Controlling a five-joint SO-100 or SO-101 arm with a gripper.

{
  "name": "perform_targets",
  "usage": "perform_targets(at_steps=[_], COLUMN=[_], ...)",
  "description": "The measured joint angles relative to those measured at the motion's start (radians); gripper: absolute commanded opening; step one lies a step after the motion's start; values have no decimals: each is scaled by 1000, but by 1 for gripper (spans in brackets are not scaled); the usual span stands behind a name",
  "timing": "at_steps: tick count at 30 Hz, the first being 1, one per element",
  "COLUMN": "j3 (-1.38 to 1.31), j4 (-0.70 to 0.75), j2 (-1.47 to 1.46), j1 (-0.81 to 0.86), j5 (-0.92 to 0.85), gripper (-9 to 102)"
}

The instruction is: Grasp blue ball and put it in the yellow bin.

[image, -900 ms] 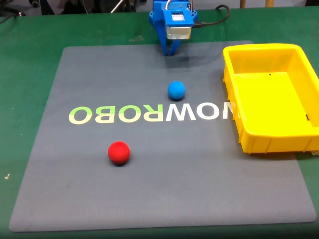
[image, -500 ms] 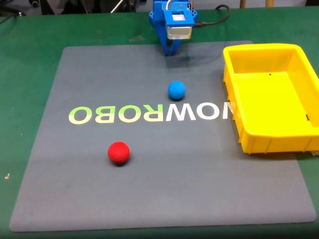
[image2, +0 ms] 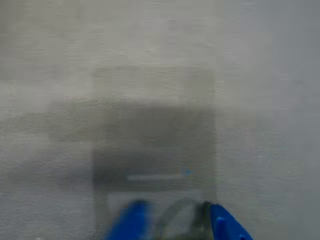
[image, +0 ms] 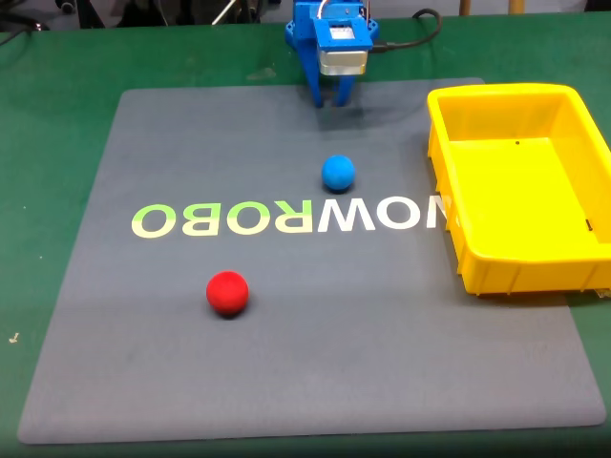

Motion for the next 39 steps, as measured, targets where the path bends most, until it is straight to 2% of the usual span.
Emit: perform_targets(at_steps=[4,7,17,27,34,39], j3=[-78,-187,-506,-569,-663,-739], j4=[5,-52,-515,-842,-948,-971], j2=[-37,-193,-868,-1239,-1410,-1509], j1=[5,-8,2,31,31,23], j5=[-44,-72,-78,-152,-133,-98], gripper=[29,29,29,29,29,29])
